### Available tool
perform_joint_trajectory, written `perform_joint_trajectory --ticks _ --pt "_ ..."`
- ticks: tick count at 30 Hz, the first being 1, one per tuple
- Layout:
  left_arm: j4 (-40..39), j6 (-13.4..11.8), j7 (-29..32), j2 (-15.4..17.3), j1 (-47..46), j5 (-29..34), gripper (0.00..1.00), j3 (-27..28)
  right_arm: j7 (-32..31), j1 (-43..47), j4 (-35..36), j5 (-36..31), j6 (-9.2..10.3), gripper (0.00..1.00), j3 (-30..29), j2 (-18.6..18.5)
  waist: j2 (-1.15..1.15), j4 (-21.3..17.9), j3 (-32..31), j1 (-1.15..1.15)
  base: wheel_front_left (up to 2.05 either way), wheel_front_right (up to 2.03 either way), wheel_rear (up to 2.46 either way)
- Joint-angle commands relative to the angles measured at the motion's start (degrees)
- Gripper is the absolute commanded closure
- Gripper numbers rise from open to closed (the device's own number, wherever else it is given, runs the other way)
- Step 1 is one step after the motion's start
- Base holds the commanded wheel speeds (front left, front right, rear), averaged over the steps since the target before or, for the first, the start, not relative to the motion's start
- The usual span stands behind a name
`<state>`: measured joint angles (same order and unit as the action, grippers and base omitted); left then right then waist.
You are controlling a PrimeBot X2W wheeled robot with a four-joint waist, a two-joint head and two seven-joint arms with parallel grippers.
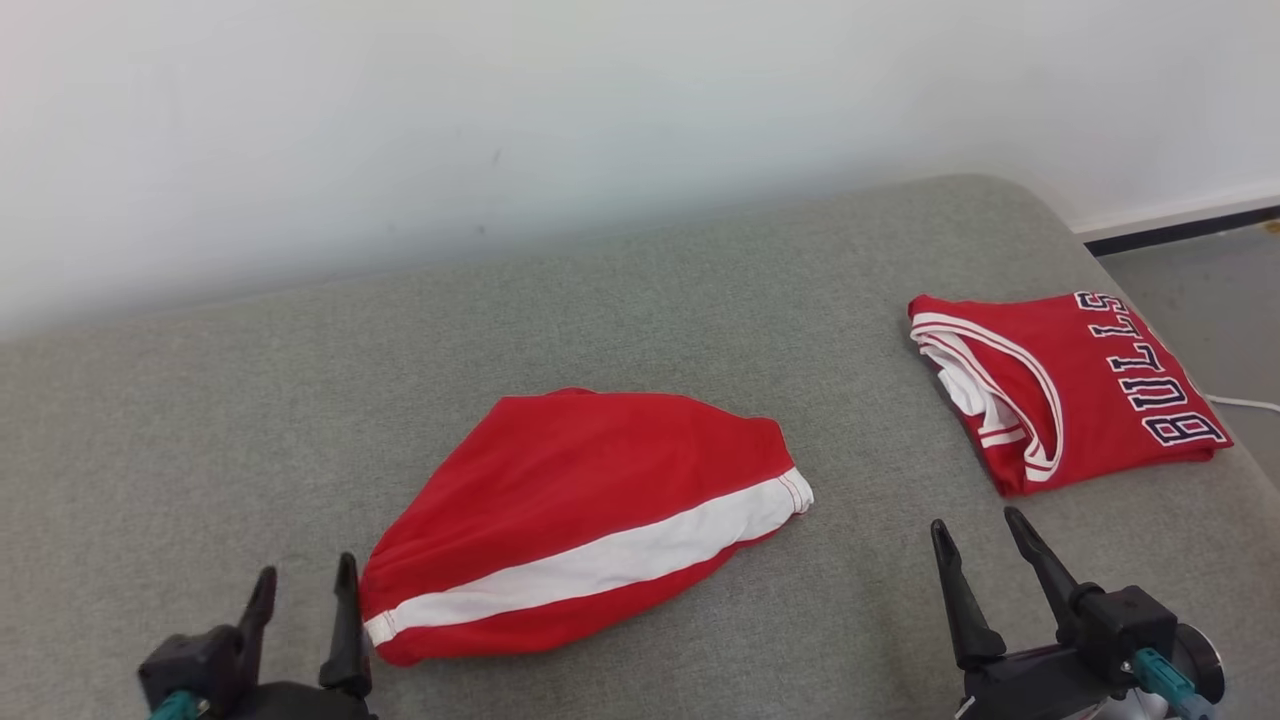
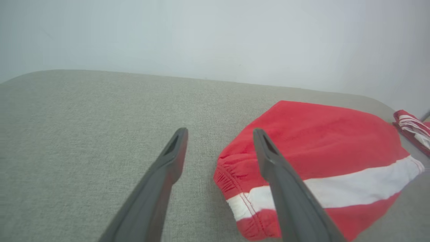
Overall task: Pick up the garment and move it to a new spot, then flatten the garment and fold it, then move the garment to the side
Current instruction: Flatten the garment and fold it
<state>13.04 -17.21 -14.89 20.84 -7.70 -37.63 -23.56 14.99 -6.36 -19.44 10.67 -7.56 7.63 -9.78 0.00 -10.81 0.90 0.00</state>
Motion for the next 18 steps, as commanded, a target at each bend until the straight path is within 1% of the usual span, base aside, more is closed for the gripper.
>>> perform_joint_trajectory --ticks 1,4,6,9,13,18 --pt "-1.9 -0.2 -0.3 -0.8 2.1 2.1 0.0 1.9 0.2 0.5 0.4 0.2 0.17 0.0 -0.4 -0.2 0.0 0.5 -0.4 0.0 0.0 0.0 0.0" --pt "-6.4 0.7 -0.3 -3.1 5.3 6.0 0.0 7.2 0.2 0.6 0.9 -0.3 0.17 0.0 -1.2 0.0 0.0 1.6 -0.7 0.0 0.0 0.0 0.0" --pt "-8.9 1.8 -0.3 -4.8 7.4 8.8 0.0 10.3 0.2 0.6 1.2 -0.5 0.17 0.0 -1.7 0.0 0.0 2.6 -1.0 0.0 0.0 0.0 0.0" --pt "-11.5 4.3 -0.3 -7.3 10.1 12.7 0.0 14.3 0.2 0.3 1.6 -0.7 0.17 0.0 -2.2 0.3 0.0 4.1 -1.2 0.0 0.0 0.0 0.0" --pt "-12.7 8.1 -0.2 -10.3 12.2 16.8 0.0 18.6 0.2 -0.4 1.5 -0.6 0.17 0.0 -2.2 0.3 0.0 5.8 -1.6 0.0 0.0 0.0 0.0" --pt "-11.2 12.0 -0.2 -12.8 13.8 20.5 0.0 22.3 0.2 -1.3 0.6 -0.8 0.17 0.0 -1.7 0.0 0.0 7.4 -2.1 0.0 0.0 0.0 0.0"
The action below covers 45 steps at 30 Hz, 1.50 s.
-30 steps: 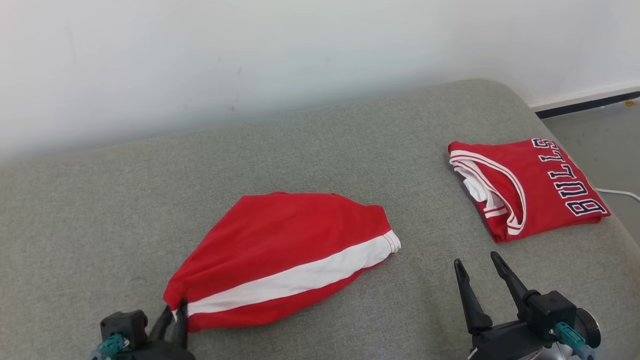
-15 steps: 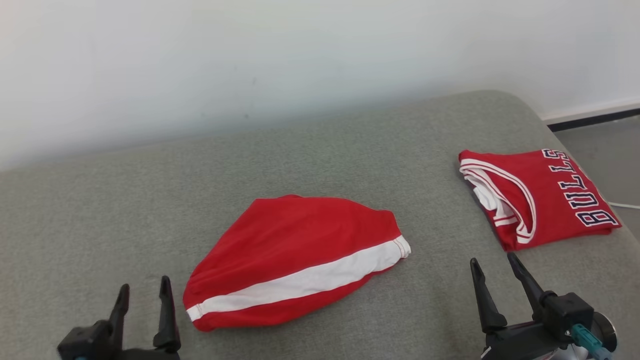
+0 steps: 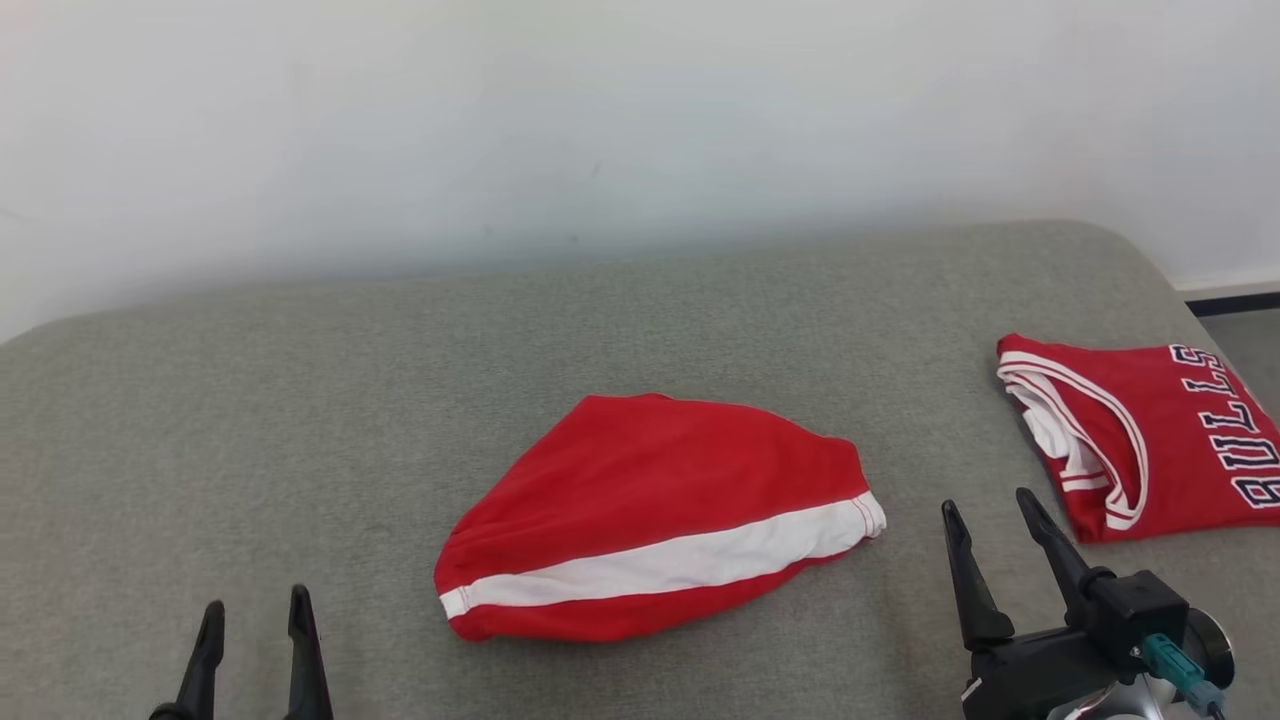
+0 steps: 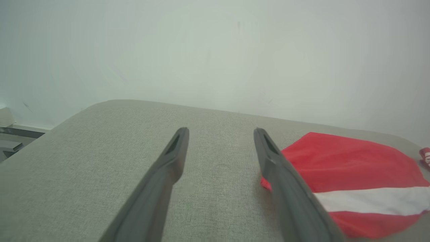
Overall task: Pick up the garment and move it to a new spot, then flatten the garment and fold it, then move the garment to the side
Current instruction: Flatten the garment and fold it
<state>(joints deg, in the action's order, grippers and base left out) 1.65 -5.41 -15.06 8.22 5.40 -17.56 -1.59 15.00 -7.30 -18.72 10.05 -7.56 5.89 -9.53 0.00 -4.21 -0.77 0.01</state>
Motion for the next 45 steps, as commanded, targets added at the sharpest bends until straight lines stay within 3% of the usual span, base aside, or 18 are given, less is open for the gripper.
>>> perform_joint_trajectory --ticks 1,7,15,39,45 --pt "0.7 0.9 -0.1 -0.6 1.0 1.1 0.0 0.8 0.2 -0.5 -0.4 -0.2 0.17 0.0 0.0 -0.4 0.0 1.1 -0.6 -0.01 0.0 0.0 0.0" --pt "3.6 4.2 -0.1 -2.3 2.0 3.6 0.0 2.8 0.2 -0.4 -1.7 0.5 0.17 0.0 0.6 -1.1 0.0 2.3 -1.2 -0.01 0.0 0.0 0.0" --pt "5.2 6.8 -0.1 -3.8 1.8 5.4 0.0 4.2 0.2 0.1 -3.1 0.8 0.17 0.0 0.5 -1.2 0.0 2.4 -1.4 -0.01 0.0 0.0 0.0" --pt "6.3 9.3 -0.1 -5.2 0.8 7.5 0.0 4.6 0.1 -0.9 -4.1 0.9 0.17 0.0 0.9 -1.1 0.0 2.0 -0.7 -0.01 0.0 0.0 0.0" --pt "9.4 10.5 -0.1 -5.3 -1.6 6.7 0.0 0.9 -5.7 -4.2 -8.8 5.1 0.17 0.0 2.5 -0.7 0.0 1.9 0.4 -0.01 0.0 0.0 0.0"
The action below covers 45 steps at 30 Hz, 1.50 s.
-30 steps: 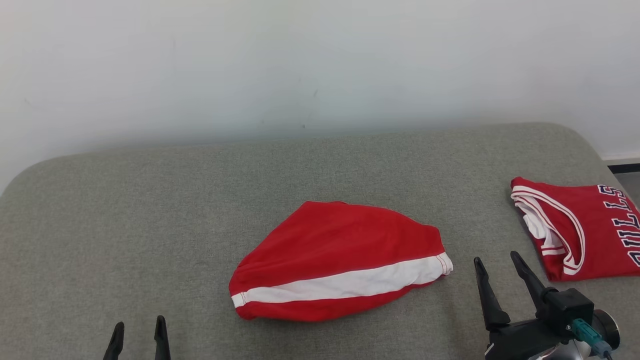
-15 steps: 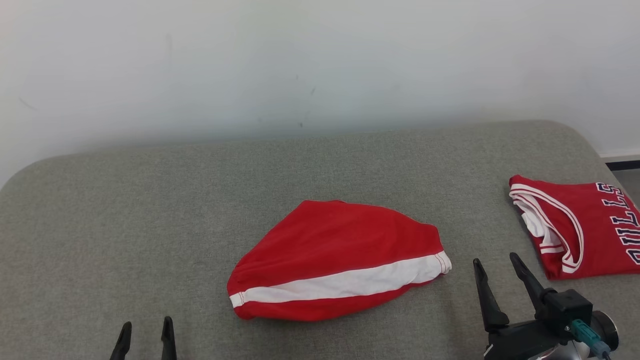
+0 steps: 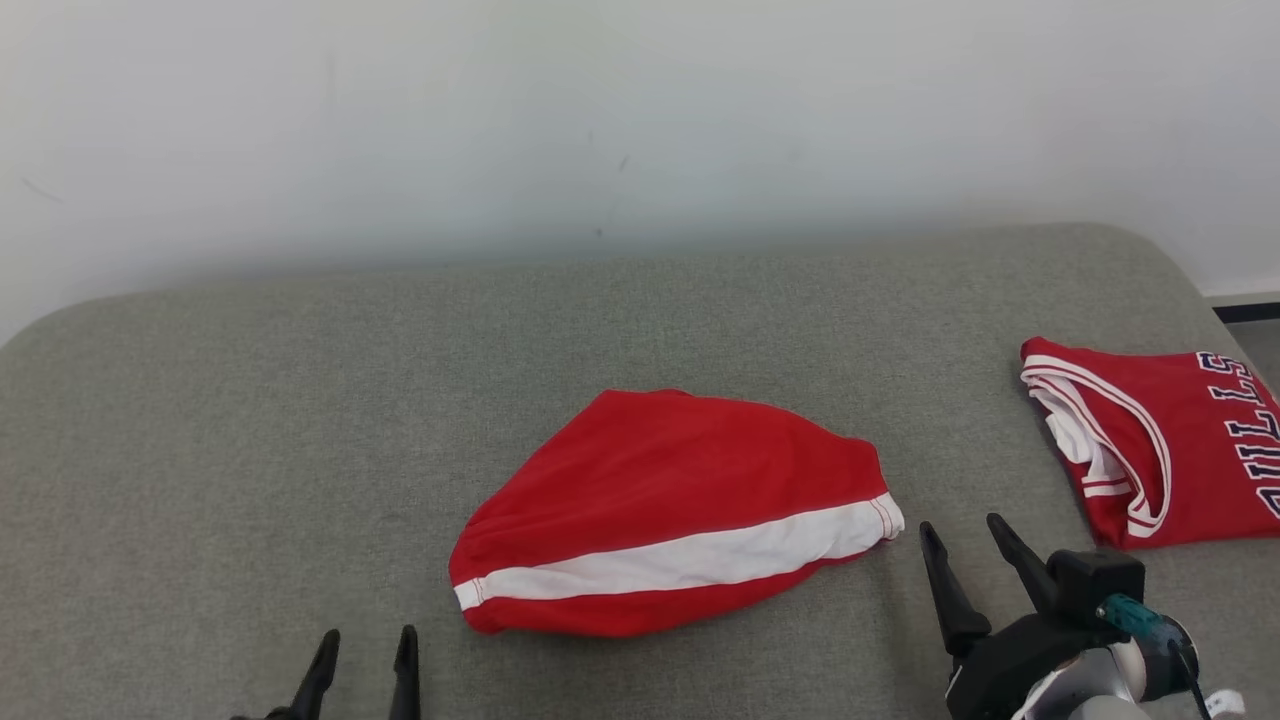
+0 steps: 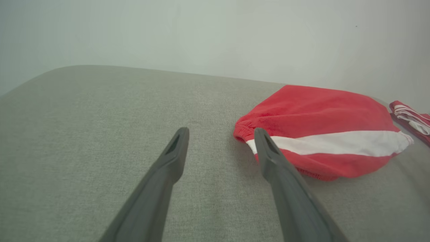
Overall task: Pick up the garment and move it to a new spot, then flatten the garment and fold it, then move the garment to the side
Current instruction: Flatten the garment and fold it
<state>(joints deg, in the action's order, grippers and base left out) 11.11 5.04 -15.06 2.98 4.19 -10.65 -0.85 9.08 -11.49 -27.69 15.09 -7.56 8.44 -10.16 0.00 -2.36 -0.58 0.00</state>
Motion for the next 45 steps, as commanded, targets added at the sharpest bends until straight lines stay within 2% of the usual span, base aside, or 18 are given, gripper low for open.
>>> perform_joint_trajectory --ticks 1,9,17,31,32,33,34,35,36,37,38,39,40,45 --pt "1.2 0.2 0.7 -0.1 -1.2 -0.9 0.0 -0.7 -0.7 -1.0 -0.8 1.2 0.17 0.0 0.6 -0.4 0.0 0.1 0.5 0.0 0.0 0.0 0.0" --pt "9.0 1.4 8.2 -0.1 -10.4 -8.2 0.0 -7.2 -6.8 -9.7 -9.6 9.4 0.17 0.0 5.7 -2.6 0.0 1.0 4.5 0.0 0.0 0.0 0.0" --pt "13.3 1.4 13.8 -0.1 -15.3 -12.8 0.0 -9.1 -9.1 -14.1 -14.0 16.1 0.17 0.0 11.7 -3.0 0.0 1.3 6.2 0.0 0.0 0.0 0.0" --pt "16.7 1.0 16.8 -0.1 -18.0 -17.3 0.0 -10.9 -3.9 -17.6 -17.1 23.2 0.17 0.0 22.5 -5.0 0.0 1.0 6.4 0.0 0.0 0.0 0.0" --pt "16.7 0.9 16.7 -0.1 -18.0 -17.4 0.2 -10.9 -3.6 -17.9 -17.2 23.5 0.17 0.0 23.1 -5.0 0.0 1.0 6.4 0.0 0.0 0.0 0.0" --pt "16.7 1.0 16.6 -0.1 -18.0 -17.5 0.54 -11.0 -3.3 -18.1 -17.4 23.9 0.17 0.0 23.7 -5.1 0.0 1.0 6.4 0.0 0.0 0.0 0.0" --pt "16.7 1.0 16.5 -0.1 -17.9 -17.6 0.64 -11.1 -3.2 -18.4 -17.6 24.4 0.17 0.0 24.3 -5.1 0.0 1.0 6.4 0.0 0.0 0.0 0.0" --pt "16.7 1.2 16.5 0.0 -17.9 -17.7 0.81 -11.3 -3.1 -18.6 -17.8 24.8 0.17 0.11 24.9 -5.3 0.0 1.0 6.4 0.0 0.0 0.0 0.0" --pt "16.8 1.3 16.4 0.1 -17.9 -17.7 0.95 -11.5 -3.0 -18.9 -17.9 25.2 0.17 0.31 25.4 -5.4 0.0 1.1 6.5 0.0 0.0 0.0 0.0" --pt "16.8 1.5 16.4 0.2 -17.9 -17.9 1.0 -11.8 -2.9 -19.2 -18.0 25.7 0.17 0.58 26.0 -5.5 0.0 1.1 6.5 0.0 0.0 0.0 0.0" --pt "16.6 1.5 16.2 0.3 -18.0 -18.2 1.0 -12.0 -2.7 -19.4 -18.1 26.1 0.17 0.73 26.5 -5.6 0.0 1.1 6.6 0.0 0.0 0.0 0.0" --pt "16.6 1.6 16.1 0.3 -18.0 -18.5 1.0 -12.2 -2.5 -19.6 -18.3 26.5 0.17 0.93 27.0 -5.7 0.0 1.2 6.7 0.0 0.0 0.0 0.0" --pt "16.7 1.8 16.1 0.4 -18.1 -18.9 1.0 -12.4 -2.2 -19.9 -18.4 26.9 0.17 1.0 27.5 -5.8 0.0 1.2 6.8 0.0 0.0 0.0 0.0" --pt "16.1 2.1 14.3 0.7 -19.0 -20.0 1.0 -13.0 -0.1 -21.2 -18.6 28.6 0.17 1.0 29.5 -6.2 0.0 1.2 6.9 0.0 0.0 0.0 0.0"
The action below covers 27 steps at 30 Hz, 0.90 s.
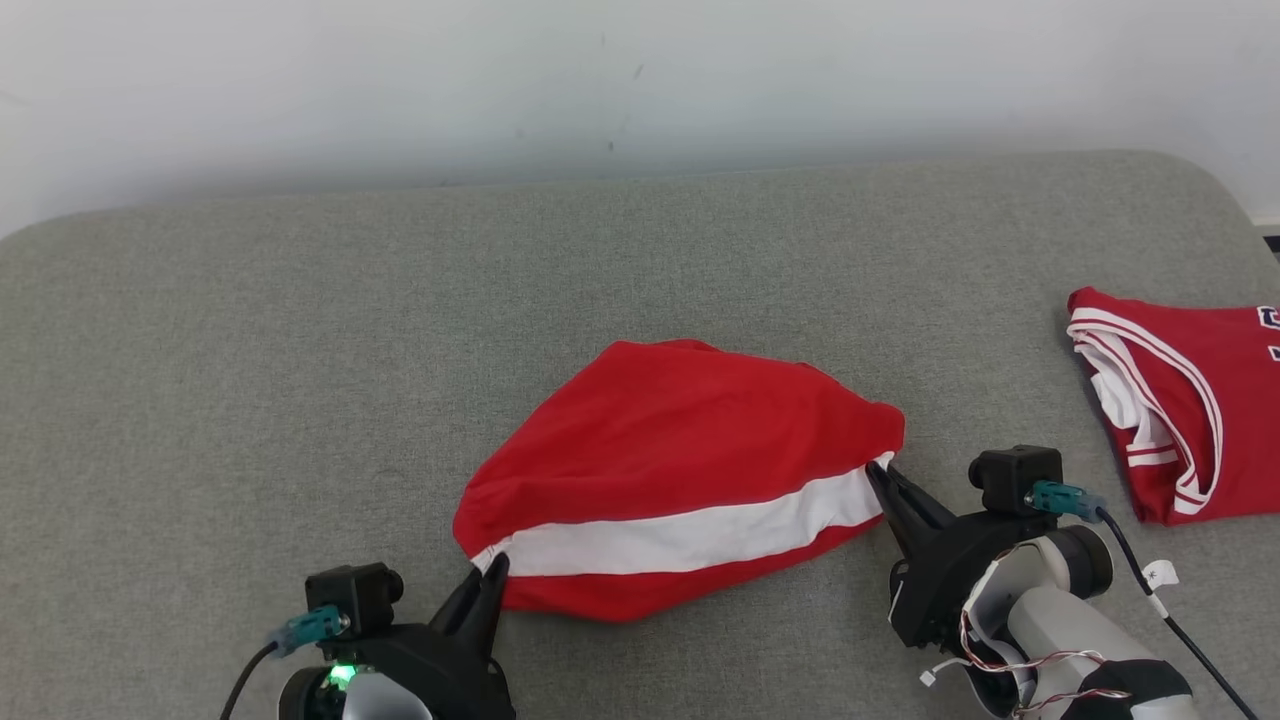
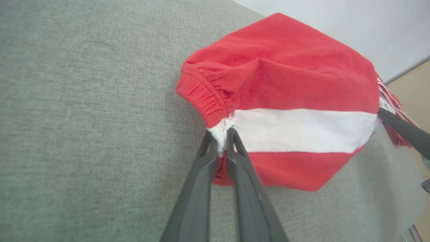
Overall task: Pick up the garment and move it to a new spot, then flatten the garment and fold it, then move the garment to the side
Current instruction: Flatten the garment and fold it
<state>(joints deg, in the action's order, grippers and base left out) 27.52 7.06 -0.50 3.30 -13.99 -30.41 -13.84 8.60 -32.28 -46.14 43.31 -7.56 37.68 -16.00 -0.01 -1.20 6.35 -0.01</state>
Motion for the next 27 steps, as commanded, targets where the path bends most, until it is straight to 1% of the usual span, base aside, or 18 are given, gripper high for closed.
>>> perform_joint_trajectory --ticks 1,4,7,13,15,17,20,24,27 --pt "-0.5 0.2 -0.8 0.3 -1.0 -0.7 1.0 0.0 0.7 -0.7 0.0 0.9 0.17 1.0 0.5 -0.5 0.01 0.0 -0.1 0.01 0.0 0.0 0.0" --pt "-1.7 0.3 -1.8 0.3 -1.5 -3.1 1.0 0.4 2.0 -1.3 0.6 2.1 0.17 1.0 1.3 -1.5 0.01 0.1 -0.5 0.01 0.0 0.0 0.0" --pt "-3.6 0.5 -1.9 0.2 -2.6 -5.6 1.0 0.7 3.4 -2.3 2.2 4.0 0.17 1.0 0.7 -2.3 0.01 0.1 -0.8 0.01 0.0 0.0 0.0" --pt "-7.8 0.4 1.2 1.2 -7.5 -11.0 1.0 1.3 4.4 -5.6 7.1 9.6 0.17 1.0 -2.4 -3.5 0.01 -0.7 0.5 0.01 0.0 0.0 0.0" --pt "-8.7 0.4 2.1 1.4 -9.0 -12.0 1.0 1.1 4.1 -6.8 7.8 10.1 0.17 1.0 -2.7 -3.7 0.01 -0.9 1.1 0.01 0.0 0.0 0.0" --pt "-10.0 0.4 4.0 1.7 -12.1 -15.5 1.0 1.6 3.1 -9.8 8.8 10.9 0.17 1.0 -2.7 -3.7 0.01 -1.7 2.4 0.01 0.0 0.0 0.0" --pt "-10.5 0.4 6.6 4.1 -18.1 -17.5 1.0 2.2 2.1 -15.3 9.5 13.5 0.17 1.0 -4.4 -2.2 0.01 -3.0 4.9 0.01 0.0 0.0 0.0" --pt "-9.5 0.2 8.4 7.4 -28.4 -16.4 1.0 3.8 1.3 -25.4 8.8 14.3 0.17 1.0 -6.4 -0.7 0.01 -4.8 10.3 0.01 0.0 0.0 0.0" --pt "-8.5 -0.3 9.5 8.8 -36.8 -17.1 1.0 5.3 1.3 -33.9 7.3 12.8 0.17 1.0 -6.8 0.3 0.01 -5.8 15.3 0.01 0.0 0.0 0.0"
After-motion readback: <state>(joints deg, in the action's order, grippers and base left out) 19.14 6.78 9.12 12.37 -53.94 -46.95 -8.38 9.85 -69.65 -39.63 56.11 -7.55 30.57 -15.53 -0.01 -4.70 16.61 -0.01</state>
